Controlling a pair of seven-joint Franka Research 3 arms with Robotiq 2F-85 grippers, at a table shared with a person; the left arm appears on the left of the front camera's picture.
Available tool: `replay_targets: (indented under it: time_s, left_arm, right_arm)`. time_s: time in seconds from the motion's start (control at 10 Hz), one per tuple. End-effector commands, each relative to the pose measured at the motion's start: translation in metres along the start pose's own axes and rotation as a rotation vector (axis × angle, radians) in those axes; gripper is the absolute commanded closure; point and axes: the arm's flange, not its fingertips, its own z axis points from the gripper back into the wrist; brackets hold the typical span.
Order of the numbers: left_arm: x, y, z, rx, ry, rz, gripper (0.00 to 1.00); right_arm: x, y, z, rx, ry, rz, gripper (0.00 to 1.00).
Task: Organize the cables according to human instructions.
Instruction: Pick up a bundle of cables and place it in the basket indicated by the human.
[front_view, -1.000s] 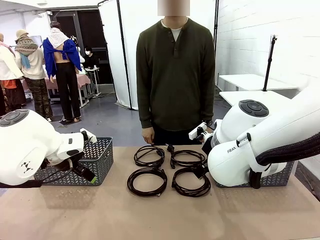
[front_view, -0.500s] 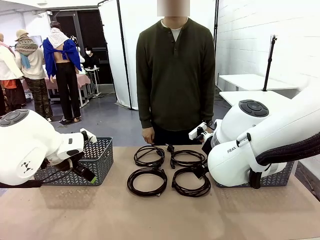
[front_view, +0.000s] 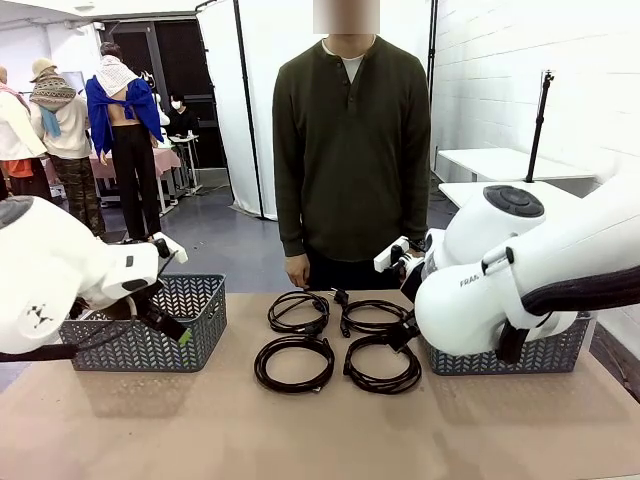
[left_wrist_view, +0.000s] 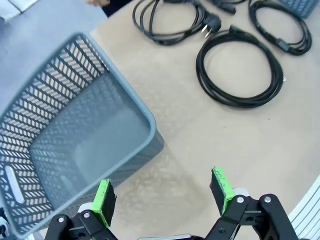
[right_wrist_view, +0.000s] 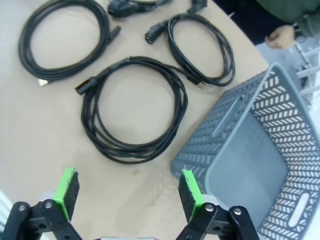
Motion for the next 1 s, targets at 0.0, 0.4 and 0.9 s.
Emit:
replay_targets:
  time_s: [0.0,0.4,0.9]
  left_arm:
    - [-0.015,0.013,0.024,-0.070,-0.035,-0.057,0.00]
    - [-0.013,0.026,0.046,-0.152,-0.088,-0.138,0.00]
    - [-0.020,0.048,0.054,-0.240,-0.140,-0.201,0.00]
  right_arm:
    - [-0.002,-0.028,0.030,0.094,-0.005,0.084,0.00]
    - [-0.012,-0.061,0.075,0.221,-0.095,0.095,0.00]
    - [-0.012,-0.084,0.093,0.355,-0.130,0.149,0.00]
